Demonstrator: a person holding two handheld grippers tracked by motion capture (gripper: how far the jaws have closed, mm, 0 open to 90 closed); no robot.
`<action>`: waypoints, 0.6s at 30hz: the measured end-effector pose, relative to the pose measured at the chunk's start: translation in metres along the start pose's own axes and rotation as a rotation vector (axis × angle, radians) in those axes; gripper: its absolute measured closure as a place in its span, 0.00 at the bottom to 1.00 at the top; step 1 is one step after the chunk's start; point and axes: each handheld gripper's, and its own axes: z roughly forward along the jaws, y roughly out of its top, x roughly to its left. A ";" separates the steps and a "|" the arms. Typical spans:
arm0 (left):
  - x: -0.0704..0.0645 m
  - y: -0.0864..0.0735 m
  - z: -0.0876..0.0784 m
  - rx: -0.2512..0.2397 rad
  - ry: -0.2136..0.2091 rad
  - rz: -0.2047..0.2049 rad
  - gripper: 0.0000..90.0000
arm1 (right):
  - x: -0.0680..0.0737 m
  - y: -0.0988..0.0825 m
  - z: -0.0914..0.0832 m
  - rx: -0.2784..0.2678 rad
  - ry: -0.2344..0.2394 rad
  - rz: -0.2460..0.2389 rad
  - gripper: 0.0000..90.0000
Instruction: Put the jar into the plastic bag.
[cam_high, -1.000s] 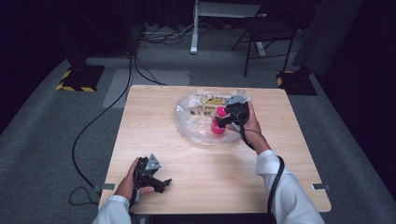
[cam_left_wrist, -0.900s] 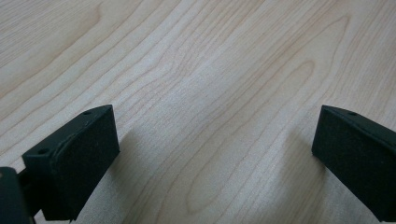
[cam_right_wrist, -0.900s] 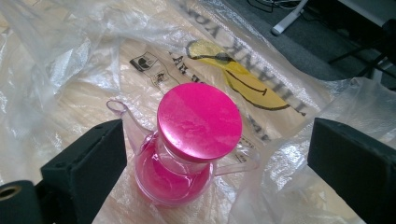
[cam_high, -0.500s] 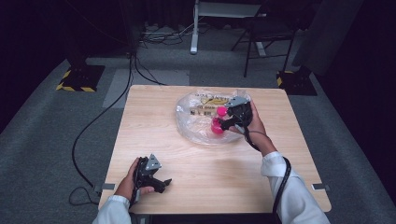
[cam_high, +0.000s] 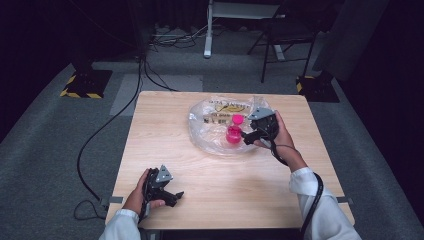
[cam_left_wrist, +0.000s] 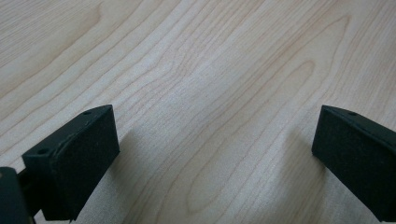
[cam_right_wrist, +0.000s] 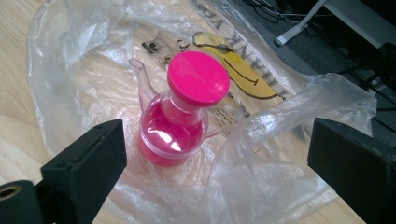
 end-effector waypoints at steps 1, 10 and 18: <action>0.000 0.000 0.000 -0.001 0.001 -0.001 0.00 | 0.000 -0.003 -0.004 -0.002 -0.002 -0.012 0.05; 0.000 0.000 0.000 0.000 0.000 -0.001 0.00 | 0.004 -0.023 -0.027 -0.002 0.021 -0.067 0.05; 0.000 0.000 0.000 0.001 -0.001 -0.001 0.00 | 0.007 -0.044 -0.040 0.005 0.028 -0.094 0.05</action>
